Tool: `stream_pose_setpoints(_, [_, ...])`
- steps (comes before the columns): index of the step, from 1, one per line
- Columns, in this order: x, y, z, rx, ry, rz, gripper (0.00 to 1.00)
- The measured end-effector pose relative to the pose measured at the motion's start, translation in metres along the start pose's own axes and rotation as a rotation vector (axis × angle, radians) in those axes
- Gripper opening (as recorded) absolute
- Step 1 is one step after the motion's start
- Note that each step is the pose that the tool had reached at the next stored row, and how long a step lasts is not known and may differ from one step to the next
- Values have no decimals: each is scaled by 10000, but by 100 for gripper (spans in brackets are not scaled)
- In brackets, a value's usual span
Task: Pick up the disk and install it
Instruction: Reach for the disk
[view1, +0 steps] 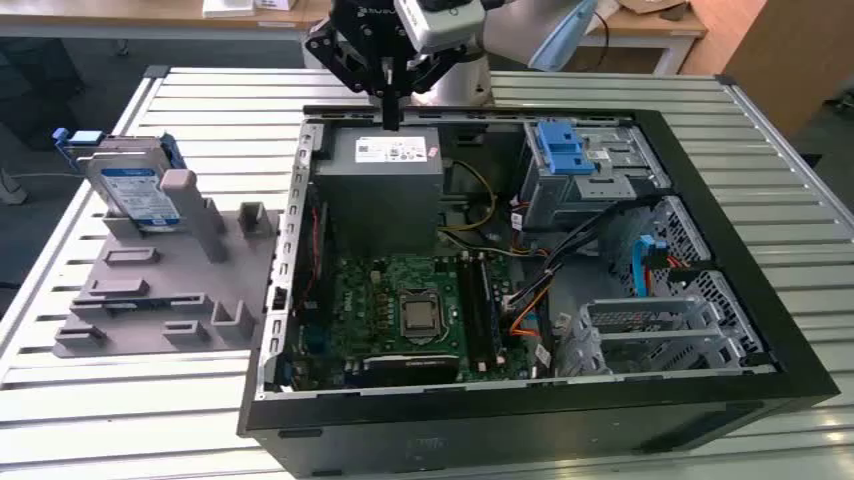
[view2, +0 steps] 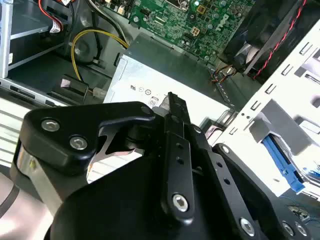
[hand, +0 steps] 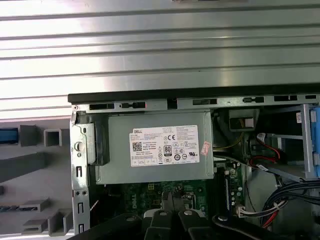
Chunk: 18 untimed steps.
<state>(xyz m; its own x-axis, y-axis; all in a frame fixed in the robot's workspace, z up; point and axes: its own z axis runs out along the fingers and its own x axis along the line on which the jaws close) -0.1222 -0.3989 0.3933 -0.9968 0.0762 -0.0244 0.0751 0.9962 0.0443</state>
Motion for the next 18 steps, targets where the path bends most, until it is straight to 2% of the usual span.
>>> stream_pose_setpoints(18, [33, -2, -1, 0, 0, 0, 11])
